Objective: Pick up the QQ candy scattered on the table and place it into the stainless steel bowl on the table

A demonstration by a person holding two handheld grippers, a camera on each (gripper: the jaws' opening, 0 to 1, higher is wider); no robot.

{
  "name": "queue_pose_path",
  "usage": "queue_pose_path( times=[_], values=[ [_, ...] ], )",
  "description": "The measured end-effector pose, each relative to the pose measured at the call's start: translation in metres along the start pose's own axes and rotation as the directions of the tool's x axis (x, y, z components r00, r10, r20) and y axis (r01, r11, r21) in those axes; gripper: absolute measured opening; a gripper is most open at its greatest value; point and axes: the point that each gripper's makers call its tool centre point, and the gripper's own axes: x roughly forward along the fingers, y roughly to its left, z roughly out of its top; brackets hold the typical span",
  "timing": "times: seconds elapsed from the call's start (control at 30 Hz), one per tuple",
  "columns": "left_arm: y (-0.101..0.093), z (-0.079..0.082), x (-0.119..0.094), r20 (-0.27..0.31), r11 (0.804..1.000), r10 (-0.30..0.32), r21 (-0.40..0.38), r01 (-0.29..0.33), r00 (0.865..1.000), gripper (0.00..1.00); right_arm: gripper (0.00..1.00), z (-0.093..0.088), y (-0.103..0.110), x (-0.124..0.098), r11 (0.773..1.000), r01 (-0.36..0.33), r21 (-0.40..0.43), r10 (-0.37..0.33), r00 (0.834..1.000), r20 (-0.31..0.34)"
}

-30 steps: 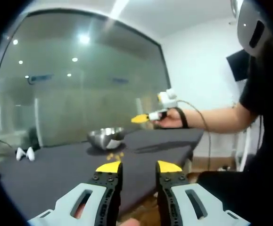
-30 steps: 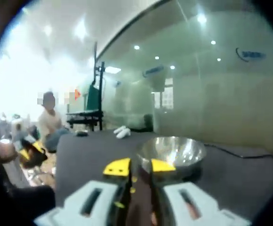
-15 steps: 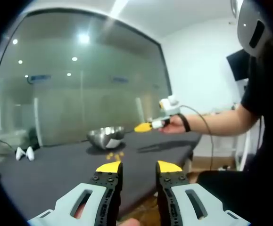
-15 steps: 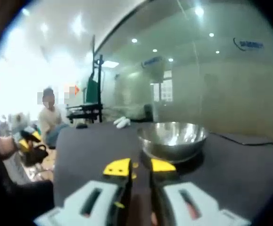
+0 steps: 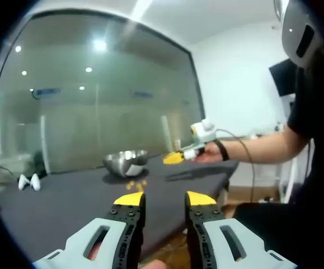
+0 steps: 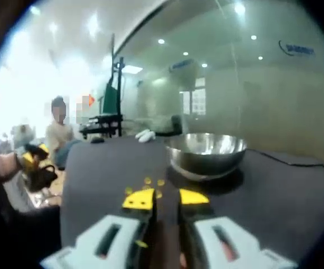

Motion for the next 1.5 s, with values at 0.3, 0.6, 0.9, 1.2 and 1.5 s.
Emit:
queue_pose_path(
  times=[0.3,0.6,0.9,1.2,1.5],
  values=[
    [0.002,-0.001,-0.001,0.002,1.000,0.005,-0.004,-0.005,1.000,0.30,0.16,-0.011,0.001,0.008,1.000,-0.010,-0.007,0.010,1.000,-0.030],
    [0.003,-0.005,-0.002,-0.004,1.000,0.005,-0.011,-0.005,1.000,0.30,0.17,-0.027,0.002,0.018,1.000,-0.026,-0.013,0.025,0.998,-0.056],
    [0.008,-0.007,-0.004,-0.004,1.000,0.019,-0.016,-0.019,1.000,0.30,0.17,-0.040,0.004,0.034,0.999,-0.040,-0.004,0.039,0.995,-0.090],
    [0.009,-0.009,-0.007,-0.001,0.999,0.023,-0.023,-0.023,1.000,0.30,0.18,-0.045,0.004,0.049,0.997,-0.065,-0.043,0.059,0.990,-0.130],
    [0.011,-0.010,-0.009,0.000,0.999,0.032,-0.027,-0.032,0.999,0.30,0.19,-0.045,0.016,0.079,0.992,-0.108,-0.065,0.096,0.981,-0.168]
  ],
)
